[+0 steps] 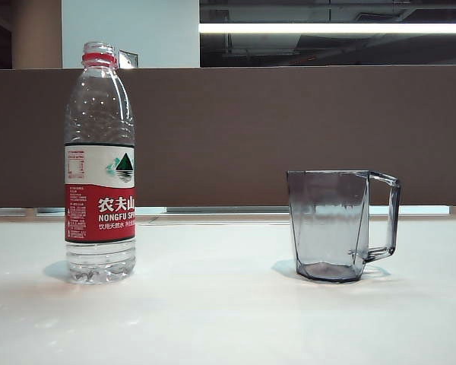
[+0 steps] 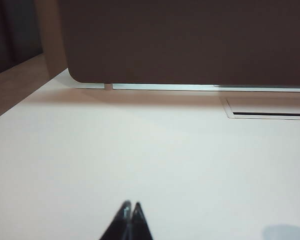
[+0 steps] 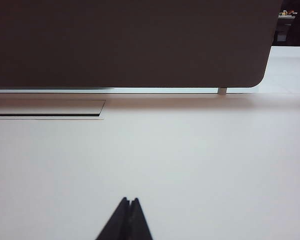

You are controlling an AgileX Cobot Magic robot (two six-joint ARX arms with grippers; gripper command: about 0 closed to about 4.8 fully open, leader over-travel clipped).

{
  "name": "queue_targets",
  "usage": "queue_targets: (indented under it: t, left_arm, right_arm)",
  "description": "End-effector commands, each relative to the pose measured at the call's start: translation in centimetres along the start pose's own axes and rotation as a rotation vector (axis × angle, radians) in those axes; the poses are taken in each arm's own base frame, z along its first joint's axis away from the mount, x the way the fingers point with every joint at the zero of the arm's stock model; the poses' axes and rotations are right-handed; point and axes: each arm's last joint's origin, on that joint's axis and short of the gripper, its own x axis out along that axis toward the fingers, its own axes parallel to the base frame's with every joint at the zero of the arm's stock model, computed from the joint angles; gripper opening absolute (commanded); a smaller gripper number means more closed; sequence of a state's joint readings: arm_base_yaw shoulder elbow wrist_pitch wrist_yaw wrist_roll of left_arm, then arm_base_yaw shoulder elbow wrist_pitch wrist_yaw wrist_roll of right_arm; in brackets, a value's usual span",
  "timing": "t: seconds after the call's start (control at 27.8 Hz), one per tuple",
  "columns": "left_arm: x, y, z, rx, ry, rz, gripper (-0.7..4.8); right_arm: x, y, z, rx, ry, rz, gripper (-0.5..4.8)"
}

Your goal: Pick up the mineral water bottle with the left hand on the table and pour water into the mug until it's half full.

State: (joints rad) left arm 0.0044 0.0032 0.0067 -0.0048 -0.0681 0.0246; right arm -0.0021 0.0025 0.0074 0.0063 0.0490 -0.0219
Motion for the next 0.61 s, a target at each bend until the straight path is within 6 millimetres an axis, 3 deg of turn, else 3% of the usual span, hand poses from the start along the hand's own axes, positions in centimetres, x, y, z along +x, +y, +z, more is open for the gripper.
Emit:
queue_targets:
  t: [0.04, 0.47, 0.61]
  left_arm:
    - [0.0, 0.0, 0.2, -0.007, -0.009, -0.001, -0.05]
    - [0.0, 0.0, 0.2, -0.008, -0.012, -0.001, -0.06]
    - [-0.2, 0.0, 1.6, -0.013, -0.092, -0.002, -0.06]
  right_arm:
    - [0.0, 0.0, 0.0, 0.003, -0.015, -0.001, -0.01]
    - [0.0, 0.0, 0.0, 0.004, -0.021, 0.004, -0.01]
    - [-0.2, 0.0, 1.6, 0.016, -0.083, 0.004, -0.01]
